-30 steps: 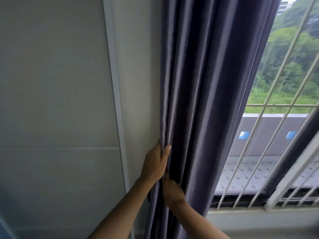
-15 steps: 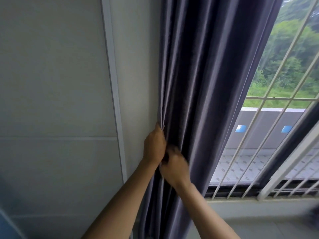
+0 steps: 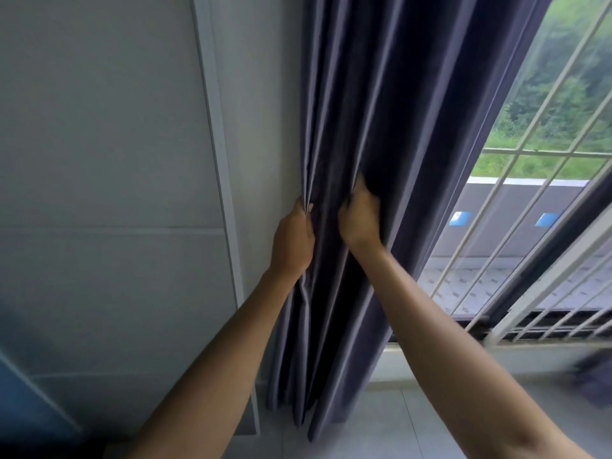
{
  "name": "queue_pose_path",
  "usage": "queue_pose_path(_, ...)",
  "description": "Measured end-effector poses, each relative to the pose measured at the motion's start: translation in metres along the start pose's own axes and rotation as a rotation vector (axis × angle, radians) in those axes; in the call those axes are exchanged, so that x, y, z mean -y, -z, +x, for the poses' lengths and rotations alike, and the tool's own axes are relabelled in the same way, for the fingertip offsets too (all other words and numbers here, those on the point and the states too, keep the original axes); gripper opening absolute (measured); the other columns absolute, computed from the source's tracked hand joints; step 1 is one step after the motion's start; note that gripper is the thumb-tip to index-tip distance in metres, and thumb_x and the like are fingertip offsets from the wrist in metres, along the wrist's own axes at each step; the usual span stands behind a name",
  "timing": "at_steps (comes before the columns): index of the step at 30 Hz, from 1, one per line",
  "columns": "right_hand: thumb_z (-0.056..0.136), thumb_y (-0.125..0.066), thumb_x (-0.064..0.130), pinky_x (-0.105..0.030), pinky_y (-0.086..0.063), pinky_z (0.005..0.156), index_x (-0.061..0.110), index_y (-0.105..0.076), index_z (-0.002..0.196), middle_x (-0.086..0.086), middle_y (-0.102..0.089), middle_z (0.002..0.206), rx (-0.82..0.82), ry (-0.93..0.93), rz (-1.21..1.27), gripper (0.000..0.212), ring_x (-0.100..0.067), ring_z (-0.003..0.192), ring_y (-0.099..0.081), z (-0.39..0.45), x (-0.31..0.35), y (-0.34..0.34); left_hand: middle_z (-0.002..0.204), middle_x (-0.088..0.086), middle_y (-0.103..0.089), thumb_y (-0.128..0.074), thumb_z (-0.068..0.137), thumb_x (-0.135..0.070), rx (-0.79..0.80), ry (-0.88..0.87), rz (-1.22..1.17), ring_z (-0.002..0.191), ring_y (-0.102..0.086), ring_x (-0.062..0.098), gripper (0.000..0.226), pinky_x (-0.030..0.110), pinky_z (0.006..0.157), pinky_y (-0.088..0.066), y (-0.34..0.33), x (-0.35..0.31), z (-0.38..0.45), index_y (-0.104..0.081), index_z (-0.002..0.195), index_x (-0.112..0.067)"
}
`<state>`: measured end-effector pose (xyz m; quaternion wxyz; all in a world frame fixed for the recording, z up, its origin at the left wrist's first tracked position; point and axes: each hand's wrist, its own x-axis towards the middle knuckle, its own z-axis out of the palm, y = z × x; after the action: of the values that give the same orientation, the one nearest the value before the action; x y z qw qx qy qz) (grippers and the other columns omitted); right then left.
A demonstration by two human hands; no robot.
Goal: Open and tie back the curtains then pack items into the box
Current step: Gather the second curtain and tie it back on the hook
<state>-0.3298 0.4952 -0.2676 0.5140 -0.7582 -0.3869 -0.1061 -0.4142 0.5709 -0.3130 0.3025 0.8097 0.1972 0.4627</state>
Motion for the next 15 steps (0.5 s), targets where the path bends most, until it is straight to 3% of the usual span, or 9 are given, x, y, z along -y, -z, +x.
queue_pose_path(2,0.093,-0.037,-0.002,-0.026,-0.054,0.086,0.003,-0.044,0.131,-0.005,-0.063,0.106,0.047,0.013,-0.025,0.039,-0.013,0.089,-0.063,-0.023,-0.017,-0.017,0.093,0.020,-0.067,-0.035,0.102,-0.012,-0.007,0.013,-0.045,0.079,-0.065,0.027,0.031,0.028,0.074,-0.051,0.000,0.001,0.000,-0.053,0.123,0.003)
queue_pose_path(4,0.092,-0.037,0.000,-0.036,-0.054,0.092,0.010,-0.036,0.139,-0.010,-0.062,0.121,0.096,0.030,-0.020,0.048,-0.019,0.104,-0.064,-0.047,-0.031,-0.032,0.103,0.018,-0.068,-0.035,0.102,-0.013,-0.022,0.027,-0.064,0.089,-0.066,0.024,0.033,0.026,0.082,-0.051,0.000,0.003,0.001,-0.051,0.127,0.001)
queue_pose_path(7,0.091,-0.035,0.000,-0.033,-0.049,0.099,0.020,-0.015,0.152,-0.008,-0.048,0.144,0.195,0.063,-0.029,0.067,-0.019,0.122,-0.055,-0.079,-0.046,-0.049,0.118,0.015,-0.064,-0.035,0.101,-0.011,-0.013,0.037,-0.101,0.105,-0.062,0.020,0.035,0.021,0.095,-0.046,-0.002,0.005,0.002,-0.048,0.132,0.000)
queue_pose_path(9,0.094,-0.037,-0.002,-0.032,-0.049,0.098,0.023,-0.007,0.154,-0.008,-0.044,0.147,0.212,0.051,-0.054,0.072,-0.019,0.122,-0.055,-0.093,-0.055,-0.059,0.123,0.014,-0.061,-0.034,0.101,-0.010,0.011,0.064,-0.128,0.112,-0.059,0.019,0.035,0.021,0.099,-0.043,-0.005,0.007,0.003,-0.046,0.133,-0.001)
queue_pose_path(15,0.096,-0.043,0.001,-0.028,-0.054,0.083,0.016,-0.018,0.151,-0.012,-0.057,0.131,0.269,-0.031,-0.150,0.062,-0.021,0.103,-0.063,-0.110,-0.067,-0.069,0.116,0.014,-0.064,-0.032,0.102,-0.011,0.024,0.118,-0.154,0.106,-0.062,0.019,0.033,-0.002,0.086,-0.038,-0.011,0.006,0.000,-0.049,0.129,-0.002)
